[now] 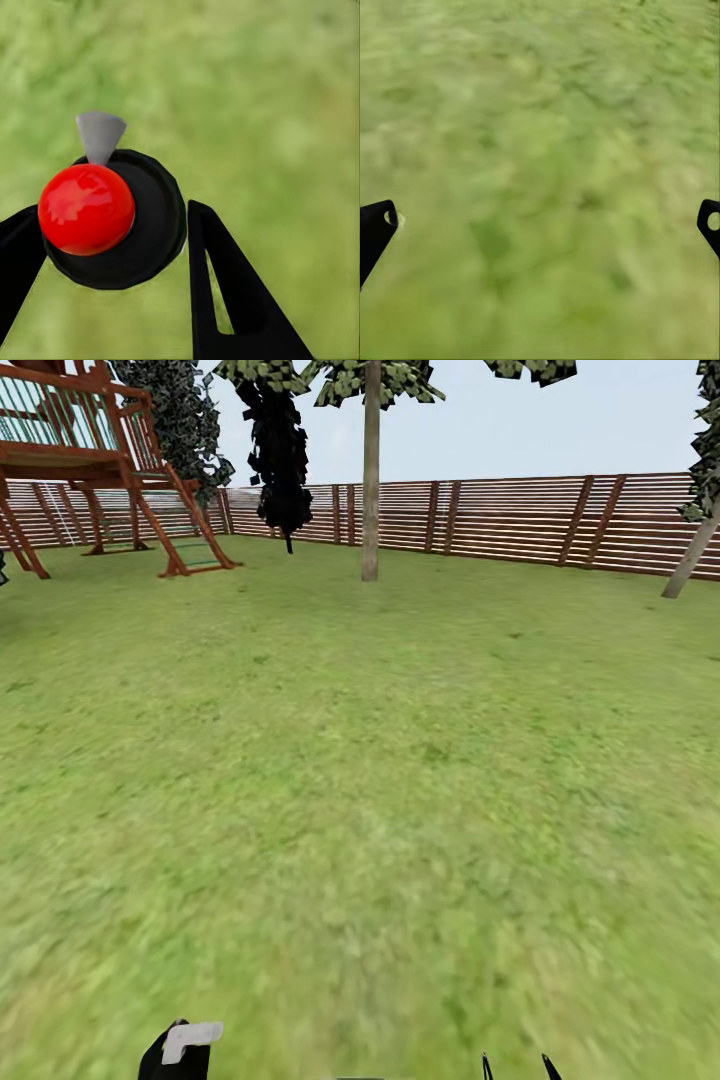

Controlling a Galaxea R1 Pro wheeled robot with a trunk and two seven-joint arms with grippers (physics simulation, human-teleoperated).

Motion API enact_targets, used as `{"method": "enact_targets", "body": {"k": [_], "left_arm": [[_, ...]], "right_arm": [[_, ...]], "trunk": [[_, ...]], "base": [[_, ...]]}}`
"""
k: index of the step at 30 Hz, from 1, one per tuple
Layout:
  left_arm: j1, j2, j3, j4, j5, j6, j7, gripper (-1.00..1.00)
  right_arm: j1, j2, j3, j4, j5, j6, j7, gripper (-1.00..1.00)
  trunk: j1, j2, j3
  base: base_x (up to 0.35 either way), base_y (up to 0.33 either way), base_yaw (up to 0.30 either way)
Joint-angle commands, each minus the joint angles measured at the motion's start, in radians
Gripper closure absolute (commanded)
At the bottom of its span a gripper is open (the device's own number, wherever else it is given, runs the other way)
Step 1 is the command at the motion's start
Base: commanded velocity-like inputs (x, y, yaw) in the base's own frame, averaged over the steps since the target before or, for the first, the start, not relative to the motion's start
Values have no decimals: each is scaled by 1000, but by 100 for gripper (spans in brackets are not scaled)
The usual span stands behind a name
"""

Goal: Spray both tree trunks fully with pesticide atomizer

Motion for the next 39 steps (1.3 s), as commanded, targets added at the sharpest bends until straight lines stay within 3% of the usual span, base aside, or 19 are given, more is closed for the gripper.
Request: {"method": "enact_targets", "body": {"k": [1,39], "left_arm": [[0,0,0,0,0,0,0,100],[0,0,0,0,0,0,0,100]], "right_arm": [[0,0,0,0,0,0,0,-100],[0,0,0,0,0,0,0,-100]], "trunk": [[0,0,0],[0,0,0]], "base": [[341,0,0],[341,0,0]]}}
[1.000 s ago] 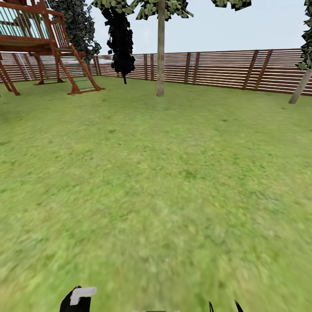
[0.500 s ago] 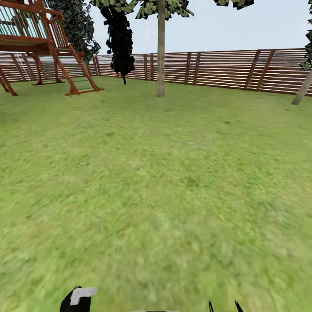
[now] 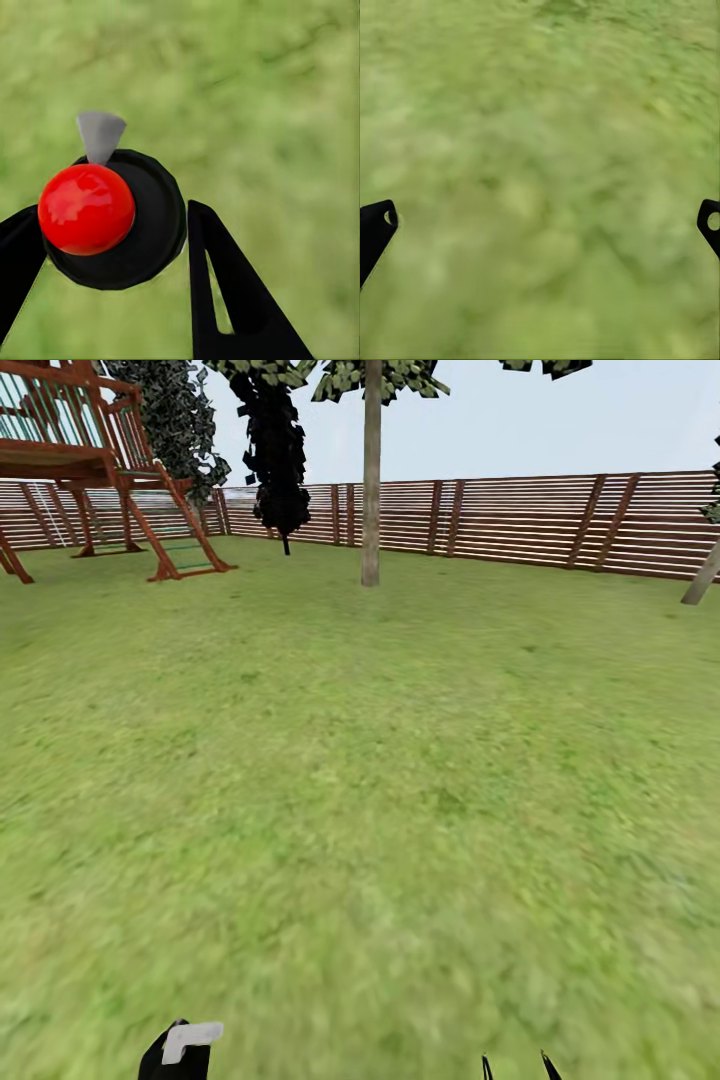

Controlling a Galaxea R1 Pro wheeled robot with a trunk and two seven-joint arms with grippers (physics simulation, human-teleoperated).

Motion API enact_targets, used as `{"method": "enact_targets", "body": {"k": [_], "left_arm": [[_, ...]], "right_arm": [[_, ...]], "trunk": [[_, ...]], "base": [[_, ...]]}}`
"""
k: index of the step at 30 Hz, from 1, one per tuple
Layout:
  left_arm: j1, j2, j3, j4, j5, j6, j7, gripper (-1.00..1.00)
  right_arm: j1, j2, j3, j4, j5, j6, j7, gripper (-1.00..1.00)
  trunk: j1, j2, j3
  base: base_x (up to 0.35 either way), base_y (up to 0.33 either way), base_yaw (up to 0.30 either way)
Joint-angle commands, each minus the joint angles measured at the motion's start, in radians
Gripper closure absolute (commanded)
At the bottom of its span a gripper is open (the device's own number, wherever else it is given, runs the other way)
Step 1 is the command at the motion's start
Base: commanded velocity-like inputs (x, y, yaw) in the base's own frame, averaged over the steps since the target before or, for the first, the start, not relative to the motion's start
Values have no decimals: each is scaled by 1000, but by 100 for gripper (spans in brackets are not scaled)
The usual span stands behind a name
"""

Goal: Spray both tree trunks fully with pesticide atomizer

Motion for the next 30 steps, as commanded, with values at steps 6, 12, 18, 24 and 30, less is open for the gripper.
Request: {"method": "enact_targets", "body": {"k": [6,12,18,24,30], "left_arm": [[0,0,0,0,0,0,0,100],[0,0,0,0,0,0,0,100],[0,0,0,0,0,0,0,100],[0,0,0,0,0,0,0,100],[0,0,0,0,0,0,0,100]], "right_arm": [[0,0,0,0,0,0,0,-100],[0,0,0,0,0,0,0,-100],[0,0,0,0,0,0,0,-100],[0,0,0,0,0,0,0,-100],[0,0,0,0,0,0,0,-100]], "trunk": [[0,0,0],[0,0,0],[0,0,0],[0,0,0],[0,0,0]], "base": [[341,0,0],[341,0,0],[341,0,0],[341,0,0],[341,0,0]]}}
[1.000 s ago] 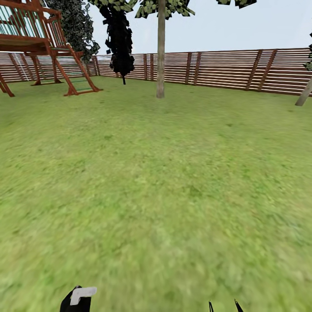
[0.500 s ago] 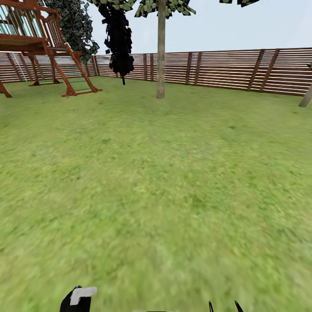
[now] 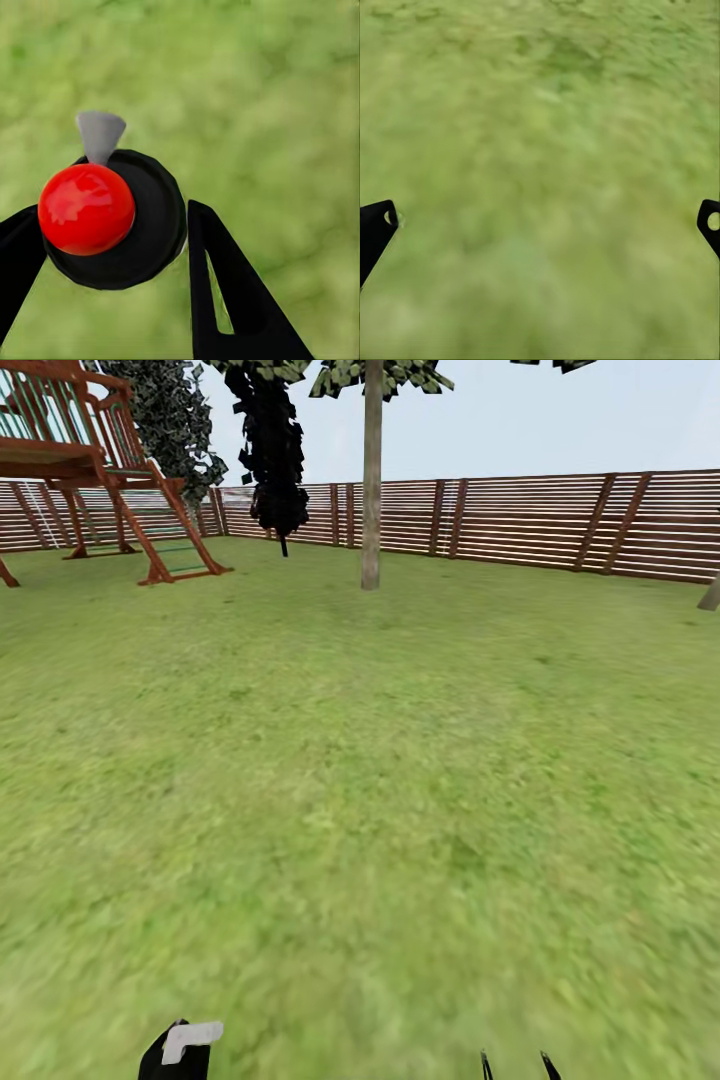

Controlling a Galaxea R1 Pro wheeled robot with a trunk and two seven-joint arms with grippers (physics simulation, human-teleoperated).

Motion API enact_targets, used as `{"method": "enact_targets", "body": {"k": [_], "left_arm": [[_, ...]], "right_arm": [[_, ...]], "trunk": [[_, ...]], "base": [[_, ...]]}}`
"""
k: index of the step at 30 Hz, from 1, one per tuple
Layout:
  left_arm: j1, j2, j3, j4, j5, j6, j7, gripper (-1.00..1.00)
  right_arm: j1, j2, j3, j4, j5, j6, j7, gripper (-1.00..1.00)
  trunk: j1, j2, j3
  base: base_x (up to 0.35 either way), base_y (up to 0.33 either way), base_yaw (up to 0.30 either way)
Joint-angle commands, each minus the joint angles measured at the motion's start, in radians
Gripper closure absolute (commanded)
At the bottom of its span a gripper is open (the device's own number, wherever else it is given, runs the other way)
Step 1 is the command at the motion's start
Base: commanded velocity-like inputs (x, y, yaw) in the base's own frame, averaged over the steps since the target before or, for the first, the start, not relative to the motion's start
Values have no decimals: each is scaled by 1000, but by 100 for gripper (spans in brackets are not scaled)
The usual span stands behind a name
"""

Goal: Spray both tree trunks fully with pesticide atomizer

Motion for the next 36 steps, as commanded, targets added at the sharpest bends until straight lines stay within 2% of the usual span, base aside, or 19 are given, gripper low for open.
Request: {"method": "enact_targets", "body": {"k": [1,36], "left_arm": [[0,0,0,0,0,0,0,100],[0,1,0,0,0,1,0,100]], "right_arm": [[0,0,0,0,0,0,0,-100],[0,-1,0,0,0,0,0,-100]], "trunk": [[0,0,0],[0,0,0]], "base": [[341,0,0],[341,0,0]]}}
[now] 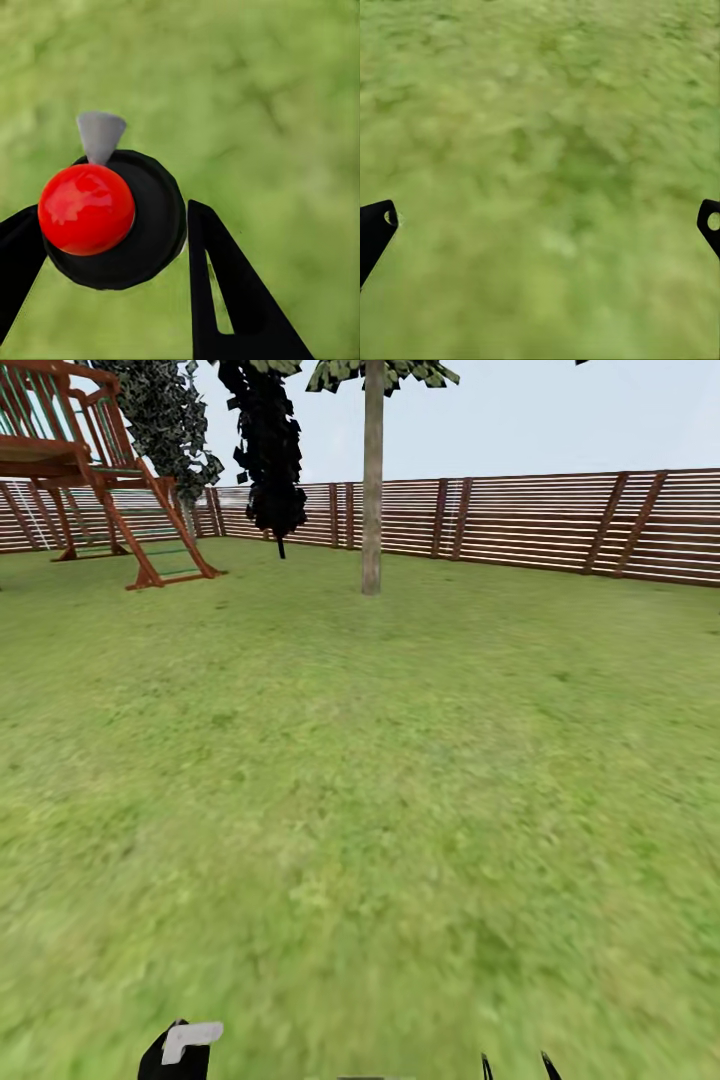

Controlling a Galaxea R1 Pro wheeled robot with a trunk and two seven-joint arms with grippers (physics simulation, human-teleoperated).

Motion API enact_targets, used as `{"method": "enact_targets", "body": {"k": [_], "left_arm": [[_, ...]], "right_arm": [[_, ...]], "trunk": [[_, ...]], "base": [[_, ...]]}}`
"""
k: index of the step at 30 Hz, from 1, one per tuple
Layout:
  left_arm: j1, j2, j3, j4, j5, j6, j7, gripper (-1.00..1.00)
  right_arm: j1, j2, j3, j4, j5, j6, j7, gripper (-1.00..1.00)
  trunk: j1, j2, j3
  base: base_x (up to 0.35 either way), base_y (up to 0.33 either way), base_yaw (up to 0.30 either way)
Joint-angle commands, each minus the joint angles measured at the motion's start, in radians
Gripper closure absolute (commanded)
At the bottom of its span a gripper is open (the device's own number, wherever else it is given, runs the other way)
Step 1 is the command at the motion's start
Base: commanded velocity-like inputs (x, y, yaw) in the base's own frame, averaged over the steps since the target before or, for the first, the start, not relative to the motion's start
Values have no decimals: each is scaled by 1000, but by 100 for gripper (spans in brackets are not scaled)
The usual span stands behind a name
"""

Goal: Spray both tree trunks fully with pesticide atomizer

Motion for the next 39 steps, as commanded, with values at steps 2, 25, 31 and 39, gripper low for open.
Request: {"method": "enact_targets", "body": {"k": [2,25,31,39], "left_arm": [[0,0,0,0,0,0,0,100],[0,-1,0,0,0,-1,0,100],[0,0,0,-2,0,-1,0,100],[0,-1,0,-1,-1,-1,0,100]], "right_arm": [[0,0,0,0,0,0,0,-100],[0,1,0,0,0,0,0,-100],[0,0,0,0,0,0,0,-100],[0,1,0,0,0,0,0,-100]], "trunk": [[0,0,0],[0,0,0],[0,0,0],[0,0,0]], "base": [[341,0,0],[341,0,0],[341,0,0],[341,0,0]]}}
